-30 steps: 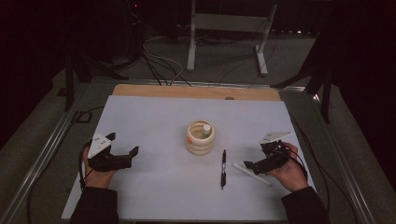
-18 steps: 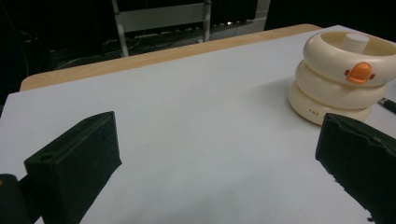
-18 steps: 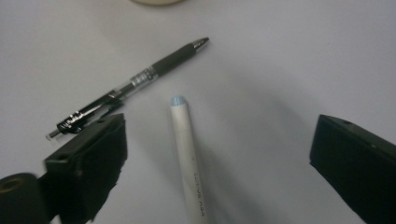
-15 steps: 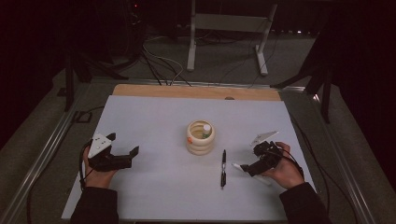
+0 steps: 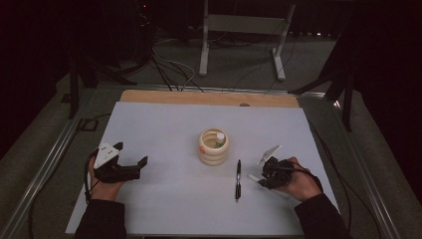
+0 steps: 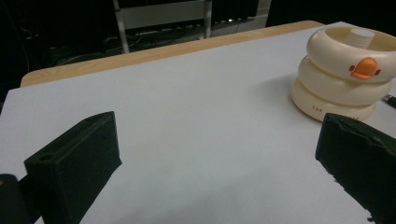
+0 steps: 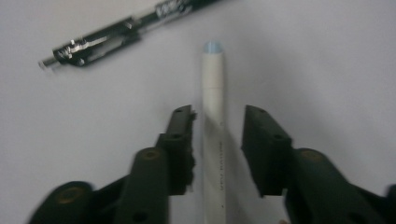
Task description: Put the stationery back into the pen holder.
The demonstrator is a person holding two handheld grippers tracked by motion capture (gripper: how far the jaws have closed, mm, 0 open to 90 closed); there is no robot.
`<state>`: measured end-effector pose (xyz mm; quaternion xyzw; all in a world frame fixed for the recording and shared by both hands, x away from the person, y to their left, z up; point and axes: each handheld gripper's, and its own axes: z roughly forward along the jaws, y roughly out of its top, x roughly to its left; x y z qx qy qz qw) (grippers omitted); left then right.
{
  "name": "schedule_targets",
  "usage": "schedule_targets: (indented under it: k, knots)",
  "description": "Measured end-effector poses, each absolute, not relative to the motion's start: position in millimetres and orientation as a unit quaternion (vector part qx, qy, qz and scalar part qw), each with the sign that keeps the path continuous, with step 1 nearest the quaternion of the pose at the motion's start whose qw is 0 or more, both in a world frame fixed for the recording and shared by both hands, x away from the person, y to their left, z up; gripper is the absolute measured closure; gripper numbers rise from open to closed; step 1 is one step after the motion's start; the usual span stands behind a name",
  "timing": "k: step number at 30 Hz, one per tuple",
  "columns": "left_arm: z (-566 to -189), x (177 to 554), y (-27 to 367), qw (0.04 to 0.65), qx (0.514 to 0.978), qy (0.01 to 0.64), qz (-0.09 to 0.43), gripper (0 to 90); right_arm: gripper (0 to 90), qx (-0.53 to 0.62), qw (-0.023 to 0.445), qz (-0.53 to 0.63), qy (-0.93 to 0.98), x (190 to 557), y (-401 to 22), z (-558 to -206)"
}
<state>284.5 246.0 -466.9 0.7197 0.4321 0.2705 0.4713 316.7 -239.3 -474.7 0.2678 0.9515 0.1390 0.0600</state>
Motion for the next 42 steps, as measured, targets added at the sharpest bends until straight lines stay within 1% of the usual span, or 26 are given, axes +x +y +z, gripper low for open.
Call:
schedule_targets:
  k: [3, 8, 14, 19, 22, 28, 33, 42]
  knots:
    - [-467.9, 284.9, 245.4, 0.468, 0.723, 0.431, 0.270, 0.2, 78.3, 0.260, 0.055, 0.101, 0.959, 319.1, -234.3, -484.7]
    - [-468.7, 285.1, 244.8, 0.466, 0.724, 0.432, 0.269, 0.2, 79.6, 0.258, 0.042, 0.100, 0.960, 322.3, -235.9, -486.7]
    - [-468.5, 284.9, 245.6, 0.468, 0.722, 0.433, 0.269, 0.2, 80.1, 0.268, 0.042, 0.108, 0.956, 322.7, -238.4, -485.7]
    - [-468.7, 285.1, 245.4, 0.468, 0.722, 0.433, 0.269, 0.2, 80.0, 0.287, 0.052, 0.141, 0.946, 321.8, -244.8, -477.2]
    - [-468.8, 285.1, 245.3, 0.468, 0.722, 0.433, 0.268, 0.2, 80.0, 0.292, 0.070, 0.161, 0.940, 321.2, -247.4, -470.8]
    - [-468.8, 284.3, 245.6, 0.468, 0.723, 0.432, 0.267, 0.2, 80.0, 0.307, 0.084, 0.198, 0.927, 320.6, -250.3, -461.6]
    - [-468.9, 284.6, 245.9, 0.468, 0.722, 0.433, 0.268, 0.2, 80.0, 0.314, 0.106, 0.227, 0.916, 319.6, -252.4, -453.2]
    - [-468.7, 284.4, 246.2, 0.469, 0.722, 0.433, 0.267, 0.2, 80.0, 0.339, 0.142, 0.312, 0.876, 321.2, -257.0, -435.4]
